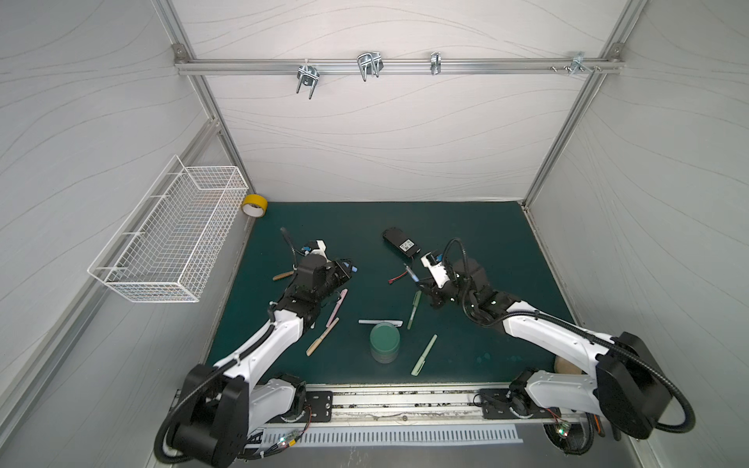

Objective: Open the pen caps
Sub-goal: 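Lower both grippers to the table, left holding the cap, right the uncapped pen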

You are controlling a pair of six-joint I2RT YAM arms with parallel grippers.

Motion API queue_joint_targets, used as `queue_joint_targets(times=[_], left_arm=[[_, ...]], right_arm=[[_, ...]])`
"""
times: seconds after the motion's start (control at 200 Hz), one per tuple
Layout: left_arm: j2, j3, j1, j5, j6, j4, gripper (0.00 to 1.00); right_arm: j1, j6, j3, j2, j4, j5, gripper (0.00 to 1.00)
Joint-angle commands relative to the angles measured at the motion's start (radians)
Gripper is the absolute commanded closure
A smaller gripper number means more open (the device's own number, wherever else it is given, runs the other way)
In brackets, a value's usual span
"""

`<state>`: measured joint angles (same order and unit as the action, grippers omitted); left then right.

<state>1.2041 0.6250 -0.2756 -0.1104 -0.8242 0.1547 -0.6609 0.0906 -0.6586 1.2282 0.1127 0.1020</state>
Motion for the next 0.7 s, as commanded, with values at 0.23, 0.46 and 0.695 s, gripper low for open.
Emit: queue_joint_targets(times=[0.23, 0.46, 0.695], left_arm=[[0.385, 0.320, 0.070, 0.127, 0.071, -0.236, 1.00], [0.541, 0.355, 0.081, 0.133, 0.106, -0.202, 1.00], [0.603, 0.373, 0.084, 0.146, 0.116, -0.217, 0.99]], right_arm=[[0.322, 0.343, 0.042, -0.002, -0.151, -0.160, 1.00], [0.467, 0.450, 0.070, 0.059, -0.112, -0.111, 1.00], [0.541, 0.505, 0.067, 0.143, -0.112, -0.085, 1.00]])
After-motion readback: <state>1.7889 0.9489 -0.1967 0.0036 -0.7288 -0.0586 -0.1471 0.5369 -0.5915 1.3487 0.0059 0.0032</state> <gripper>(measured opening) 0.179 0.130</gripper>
